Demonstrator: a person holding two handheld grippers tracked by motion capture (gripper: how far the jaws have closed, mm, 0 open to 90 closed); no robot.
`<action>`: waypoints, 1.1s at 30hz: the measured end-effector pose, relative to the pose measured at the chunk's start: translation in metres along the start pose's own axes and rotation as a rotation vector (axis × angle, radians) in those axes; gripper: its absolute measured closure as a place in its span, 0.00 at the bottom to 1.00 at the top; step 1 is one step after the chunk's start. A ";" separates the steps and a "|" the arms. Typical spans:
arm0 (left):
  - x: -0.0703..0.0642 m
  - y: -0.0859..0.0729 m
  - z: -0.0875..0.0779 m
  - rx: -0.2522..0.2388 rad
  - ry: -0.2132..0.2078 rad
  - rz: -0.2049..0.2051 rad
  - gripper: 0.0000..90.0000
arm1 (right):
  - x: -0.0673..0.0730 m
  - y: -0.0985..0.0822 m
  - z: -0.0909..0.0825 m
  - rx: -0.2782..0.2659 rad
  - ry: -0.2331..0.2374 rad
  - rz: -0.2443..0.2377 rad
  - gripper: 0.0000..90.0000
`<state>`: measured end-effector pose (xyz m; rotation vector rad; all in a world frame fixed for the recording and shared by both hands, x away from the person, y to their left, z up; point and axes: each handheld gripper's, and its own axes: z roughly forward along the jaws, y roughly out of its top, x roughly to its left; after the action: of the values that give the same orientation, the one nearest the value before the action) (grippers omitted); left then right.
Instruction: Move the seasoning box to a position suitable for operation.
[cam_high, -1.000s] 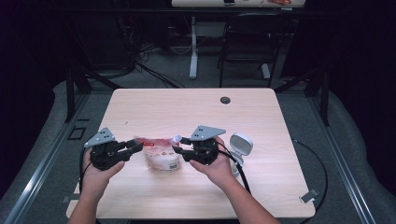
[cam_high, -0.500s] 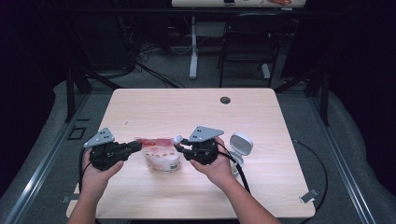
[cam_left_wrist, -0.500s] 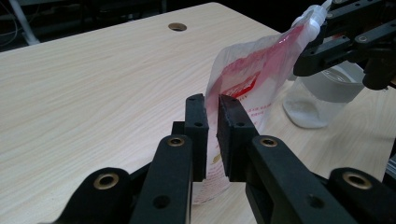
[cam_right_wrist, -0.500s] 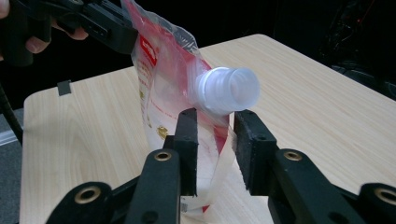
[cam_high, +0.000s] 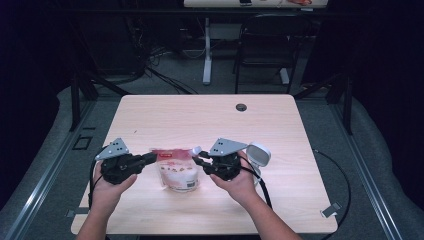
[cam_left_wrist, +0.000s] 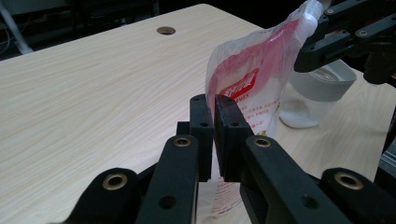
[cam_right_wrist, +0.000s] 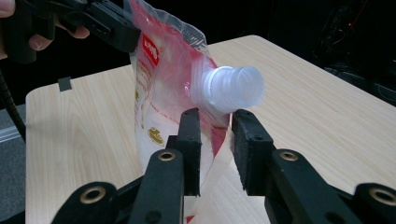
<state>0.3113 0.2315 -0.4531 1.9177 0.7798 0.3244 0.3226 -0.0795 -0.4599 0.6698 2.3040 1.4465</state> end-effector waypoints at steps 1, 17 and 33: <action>-0.002 0.000 0.001 -0.002 -0.004 0.000 0.97 | 0.000 -0.001 -0.003 0.002 -0.005 -0.004 0.82; -0.027 0.005 0.026 0.004 -0.077 0.039 0.97 | -0.001 -0.022 -0.041 0.006 -0.067 -0.021 0.82; -0.026 0.003 0.026 -0.009 -0.093 0.017 0.88 | -0.002 -0.028 -0.047 -0.013 -0.020 0.025 0.79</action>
<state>0.3072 0.1955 -0.4594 1.9181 0.6998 0.2464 0.2945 -0.1262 -0.4653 0.7090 2.2773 1.4577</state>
